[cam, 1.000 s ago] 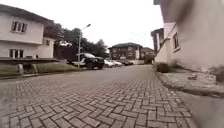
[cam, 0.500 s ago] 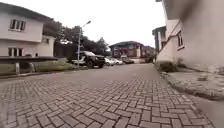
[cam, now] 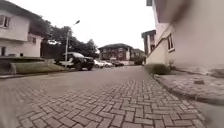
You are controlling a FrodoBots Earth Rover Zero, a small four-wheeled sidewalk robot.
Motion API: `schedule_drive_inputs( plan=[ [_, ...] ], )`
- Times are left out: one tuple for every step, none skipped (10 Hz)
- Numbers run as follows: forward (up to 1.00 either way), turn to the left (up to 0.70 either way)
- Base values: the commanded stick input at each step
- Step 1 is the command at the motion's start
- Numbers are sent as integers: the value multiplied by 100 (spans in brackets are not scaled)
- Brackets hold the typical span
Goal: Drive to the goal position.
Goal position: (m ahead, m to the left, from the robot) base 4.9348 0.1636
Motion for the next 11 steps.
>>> schedule_drive_inputs(
  plan=[
    [70,0],
    [70,0],
    [70,0],
    [70,0],
    [70,-9],
    [70,-28],
    [70,-30],
    [70,-22],
    [70,-14],
    [70,-6],
    [70,0]
  ],
)
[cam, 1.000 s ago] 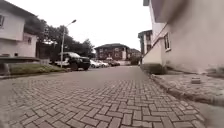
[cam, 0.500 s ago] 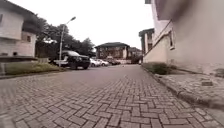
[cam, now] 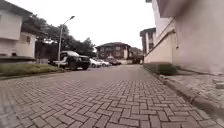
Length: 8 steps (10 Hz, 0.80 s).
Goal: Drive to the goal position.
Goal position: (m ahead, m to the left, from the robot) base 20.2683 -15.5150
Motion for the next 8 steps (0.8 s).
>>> schedule_drive_inputs(
  plan=[
    [70,0],
    [70,0],
    [70,0],
    [70,0],
    [70,0],
    [70,0],
    [70,0],
    [70,0]
  ],
)
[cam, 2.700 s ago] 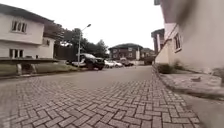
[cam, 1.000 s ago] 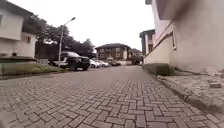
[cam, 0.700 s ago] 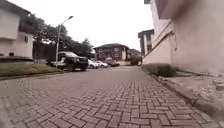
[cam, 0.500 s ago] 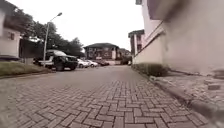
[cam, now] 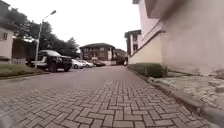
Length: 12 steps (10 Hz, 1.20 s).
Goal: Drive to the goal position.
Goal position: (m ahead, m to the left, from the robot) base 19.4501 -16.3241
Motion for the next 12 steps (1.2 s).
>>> schedule_drive_inputs(
  plan=[
    [70,0],
    [70,0],
    [70,0],
    [70,0],
    [70,0],
    [70,0],
    [70,0],
    [70,0],
    [70,0],
    [70,0],
    [70,0],
    [70,0]
  ],
)
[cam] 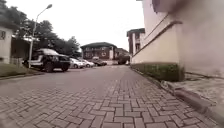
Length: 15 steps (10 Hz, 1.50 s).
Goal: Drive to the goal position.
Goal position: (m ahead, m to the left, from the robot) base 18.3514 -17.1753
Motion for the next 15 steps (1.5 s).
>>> schedule_drive_inputs(
  plan=[
    [70,0],
    [70,0],
    [70,0],
    [70,0],
    [70,0],
    [70,0],
    [70,0],
    [70,0],
    [70,0],
    [70,0],
    [70,0],
    [70,0],
    [70,-26],
    [70,-4],
    [70,0]
  ],
)
